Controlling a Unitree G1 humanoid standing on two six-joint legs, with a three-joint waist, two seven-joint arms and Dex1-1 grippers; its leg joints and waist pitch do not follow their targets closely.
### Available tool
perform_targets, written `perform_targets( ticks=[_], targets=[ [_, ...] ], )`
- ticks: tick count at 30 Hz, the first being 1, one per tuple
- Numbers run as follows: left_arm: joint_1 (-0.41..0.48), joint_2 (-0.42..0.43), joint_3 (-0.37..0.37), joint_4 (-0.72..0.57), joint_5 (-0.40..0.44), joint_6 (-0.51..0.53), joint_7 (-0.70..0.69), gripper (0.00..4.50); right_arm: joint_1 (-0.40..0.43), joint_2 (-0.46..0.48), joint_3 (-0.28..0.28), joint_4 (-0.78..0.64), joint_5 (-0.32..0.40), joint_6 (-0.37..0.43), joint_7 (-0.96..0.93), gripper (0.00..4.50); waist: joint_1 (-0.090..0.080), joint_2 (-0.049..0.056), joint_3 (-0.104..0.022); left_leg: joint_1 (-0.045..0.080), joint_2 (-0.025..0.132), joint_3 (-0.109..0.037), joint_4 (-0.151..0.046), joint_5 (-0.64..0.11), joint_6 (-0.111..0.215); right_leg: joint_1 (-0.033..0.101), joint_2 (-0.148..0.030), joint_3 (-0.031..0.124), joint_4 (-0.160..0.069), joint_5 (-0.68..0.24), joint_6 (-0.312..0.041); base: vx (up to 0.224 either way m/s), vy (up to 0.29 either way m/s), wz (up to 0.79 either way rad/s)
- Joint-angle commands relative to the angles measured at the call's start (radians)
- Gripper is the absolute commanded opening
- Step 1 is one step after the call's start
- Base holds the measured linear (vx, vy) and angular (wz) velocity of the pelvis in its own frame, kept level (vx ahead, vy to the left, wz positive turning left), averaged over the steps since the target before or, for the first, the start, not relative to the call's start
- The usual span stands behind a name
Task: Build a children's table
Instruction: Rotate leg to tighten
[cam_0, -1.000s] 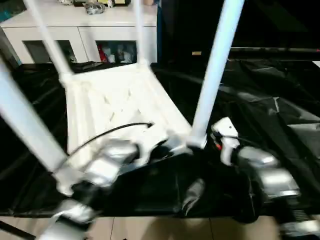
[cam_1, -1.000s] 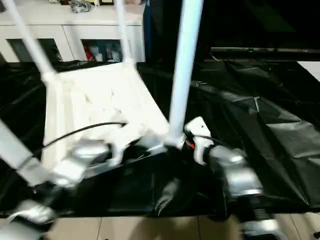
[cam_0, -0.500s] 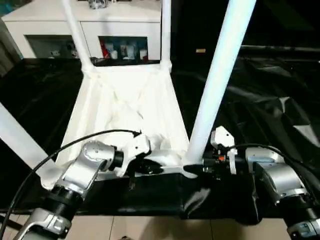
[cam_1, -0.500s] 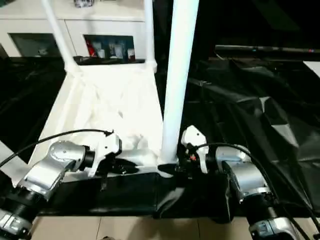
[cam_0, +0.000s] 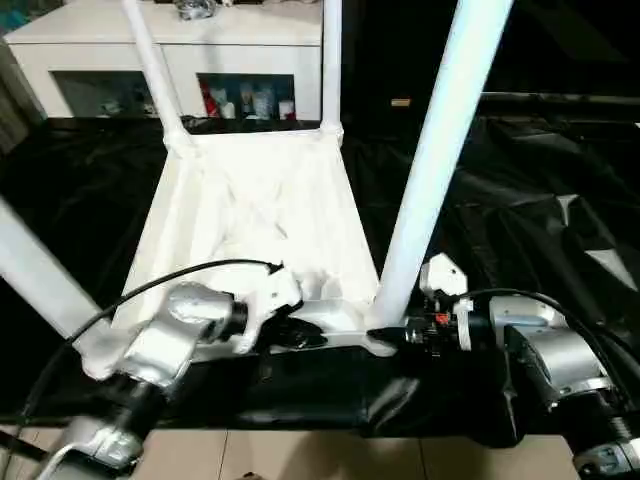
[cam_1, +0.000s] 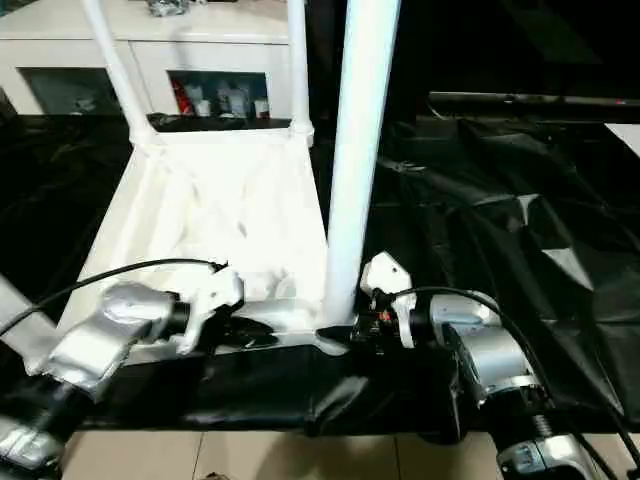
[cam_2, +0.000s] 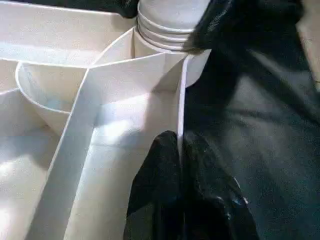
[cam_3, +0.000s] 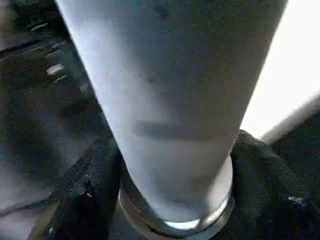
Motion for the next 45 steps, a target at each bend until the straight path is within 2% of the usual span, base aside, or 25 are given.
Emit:
perform_targets(
  ticks=[1,2,3,5,6,7,8,10,11,14,15,20,22,25,27,32,35,40,41,42,44,45],
  targets=[
    [-0.024,-0.035,0.017,0.021,-0.003,0.008,0.077,0.00,0.000,0.033,0.019,0.033,-0.043,0.020,-0.091,2.72,-0.005,-0.016,-0.046,0.022,0.039,-0.023,-0.078,-0.319,-0.002,0.034,-0.054,0.035,-0.089,-0.349,-0.195,0.000,0.000,0.00],
    [-0.064,-0.095,0.023,0.078,0.024,0.006,0.185,0.00,-0.005,0.102,-0.017,0.060,-0.056,0.046,-0.252,2.72,-0.012,-0.015,-0.047,0.024,0.037,-0.025,-0.078,-0.344,-0.012,0.029,-0.055,0.036,-0.094,-0.404,-0.174,0.000,0.000,0.00],
    [-0.077,-0.113,0.025,0.095,0.032,0.006,0.219,0.00,-0.005,0.123,-0.028,0.064,-0.058,0.054,-0.297,2.72,-0.016,-0.014,-0.045,0.028,0.037,-0.028,-0.080,-0.362,-0.027,0.025,-0.054,0.036,-0.100,-0.440,-0.157,0.000,0.000,0.00],
    [-0.114,-0.162,0.033,0.140,0.053,0.007,0.316,0.00,-0.007,0.178,-0.048,0.068,-0.064,0.066,-0.402,2.72,-0.016,-0.016,-0.048,0.029,0.035,-0.031,-0.080,-0.367,-0.035,0.028,-0.056,0.034,-0.103,-0.466,-0.134,0.000,0.000,0.00],
    [-0.128,-0.179,0.033,0.157,0.060,0.009,0.345,0.00,-0.010,0.203,-0.053,0.070,-0.072,0.067,-0.452,2.72,-0.015,-0.010,-0.047,0.032,0.034,-0.030,-0.081,-0.372,-0.032,0.022,-0.055,0.036,-0.107,-0.471,-0.125,0.000,0.000,0.00],
    [-0.137,-0.188,0.030,0.169,0.067,0.007,0.361,0.00,-0.013,0.219,-0.057,0.073,-0.074,0.068,-0.478,2.72,-0.015,-0.011,-0.047,0.034,0.034,-0.029,-0.080,-0.378,-0.032,0.019,-0.054,0.036,-0.110,-0.476,-0.122,0.000,0.000,0.00],
    [-0.146,-0.198,0.029,0.183,0.075,0.006,0.380,0.00,-0.014,0.238,-0.058,0.073,-0.075,0.066,-0.499,2.72,-0.016,-0.013,-0.048,0.030,0.033,-0.030,-0.081,-0.374,-0.029,0.023,-0.055,0.036,-0.109,-0.471,-0.119,0.000,0.000,0.00],
    [-0.155,-0.212,0.025,0.195,0.079,0.005,0.390,0.00,-0.014,0.277,-0.057,0.059,-0.067,0.054,-0.520,2.72,-0.014,-0.007,-0.050,0.026,0.034,-0.031,-0.083,-0.363,-0.025,0.024,-0.054,0.037,-0.107,-0.438,-0.120,0.000,0.000,0.00],
    [-0.155,-0.216,0.022,0.197,0.077,0.002,0.381,0.00,-0.011,0.300,-0.048,0.042,-0.058,0.023,-0.509,2.72,-0.015,-0.008,-0.051,0.024,0.035,-0.031,-0.084,-0.362,-0.024,0.025,-0.052,0.037,-0.103,-0.408,-0.126,0.000,0.000,0.00],
    [-0.155,-0.215,0.021,0.200,0.077,-0.005,0.370,0.00,-0.009,0.310,-0.040,0.030,-0.053,-0.005,-0.493,2.72,-0.013,-0.008,-0.052,0.024,0.035,-0.029,-0.083,-0.360,-0.018,0.026,-0.051,0.038,-0.099,-0.357,-0.143,0.000,0.000,0.00],
    [-0.155,-0.209,0.022,0.208,0.077,-0.017,0.356,0.00,-0.011,0.311,-0.044,0.021,-0.036,-0.006,-0.468,3.27,-0.013,-0.009,-0.052,0.022,0.035,-0.028,-0.083,-0.350,-0.012,0.028,-0.051,0.039,-0.098,-0.341,-0.148,0.000,0.000,0.00],
    [-0.146,-0.179,0.019,0.210,0.070,-0.058,0.293,0.00,-0.020,0.266,-0.034,0.000,-0.013,0.006,-0.374,3.63,-0.011,-0.010,-0.052,0.021,0.035,-0.027,-0.083,-0.343,0.001,0.031,-0.053,0.039,-0.098,-0.347,-0.150,0.000,0.000,0.00],
    [-0.120,-0.137,0.011,0.173,0.044,-0.074,0.197,0.00,-0.027,0.181,-0.013,-0.014,-0.008,0.006,-0.242,3.92,-0.009,-0.012,-0.053,0.019,0.036,-0.027,-0.082,-0.327,0.007,0.035,-0.053,0.038,-0.096,-0.334,-0.151,0.000,0.000,0.00],
    [-0.094,-0.099,0.004,0.133,0.019,-0.100,0.110,0.00,-0.035,0.111,-0.007,-0.015,0.000,-0.003,-0.140,4.04,-0.008,-0.012,-0.055,0.014,0.039,-0.025,-0.078,-0.285,0.029,0.037,-0.053,0.039,-0.085,-0.251,-0.178,0.000,0.000,0.00],
    [-0.074,-0.058,-0.001,0.105,0.011,-0.098,0.056,0.00,-0.059,0.059,-0.024,0.003,0.011,-0.016,-0.072,4.04,-0.007,-0.010,-0.060,0.012,0.041,-0.022,-0.073,-0.245,0.045,0.038,-0.050,0.037,-0.075,-0.181,-0.207,0.000,0.000,0.00],
    [-0.024,0.012,-0.006,0.022,-0.041,-0.060,-0.082,0.00,-0.067,-0.041,0.019,0.014,0.009,-0.046,0.132,4.04,0.001,-0.012,-0.059,0.014,0.045,-0.017,-0.066,-0.217,0.068,0.039,-0.051,0.034,-0.066,-0.129,-0.248,0.000,0.000,0.00],
    [-0.004,0.032,-0.013,-0.014,-0.060,-0.041,-0.125,0.00,-0.066,-0.056,0.038,0.016,0.008,-0.055,0.169,4.04,0.002,-0.012,-0.056,0.014,0.046,-0.017,-0.069,-0.221,0.067,0.037,-0.050,0.034,-0.067,-0.150,-0.255,0.000,0.000,0.00],
    [0.014,0.040,-0.010,-0.044,-0.071,-0.030,-0.141,0.00,-0.069,-0.059,0.054,0.042,-0.013,-0.094,0.182,4.04,0.001,-0.017,-0.052,0.018,0.046,-0.019,-0.073,-0.270,0.041,0.033,-0.054,0.038,-0.076,-0.248,-0.232,0.000,0.000,0.00],
    [0.015,0.041,-0.009,-0.048,-0.071,-0.027,-0.141,0.00,-0.071,-0.058,0.052,0.048,-0.010,-0.095,0.186,3.86,0.000,-0.017,-0.052,0.018,0.046,-0.019,-0.074,-0.275,0.035,0.033,-0.054,0.038,-0.077,-0.259,-0.226,0.000,0.000,0.00],
    [0.018,0.041,-0.007,-0.054,-0.072,-0.023,-0.141,0.00,-0.075,-0.055,0.048,0.055,-0.004,-0.094,0.192,3.75,0.000,-0.021,-0.053,0.016,0.046,-0.020,-0.074,-0.268,0.035,0.035,-0.053,0.038,-0.075,-0.252,-0.223,0.000,0.000,0.00],
    [0.020,0.042,-0.006,-0.062,-0.073,-0.017,-0.141,0.00,-0.078,-0.054,0.047,0.059,0.004,-0.092,0.199,3.63,0.000,-0.018,-0.054,0.017,0.046,-0.020,-0.073,-0.257,0.039,0.035,-0.053,0.038,-0.074,-0.235,-0.226,0.000,0.000,0.00],
    [0.022,0.044,-0.006,-0.069,-0.074,-0.011,-0.141,0.00,-0.079,-0.055,0.047,0.060,0.013,-0.088,0.210,3.55,0.000,-0.021,-0.055,0.016,0.045,-0.019,-0.071,-0.244,0.043,0.035,-0.052,0.037,-0.071,-0.212,-0.232,0.000,0.000,0.00]
  ],
)
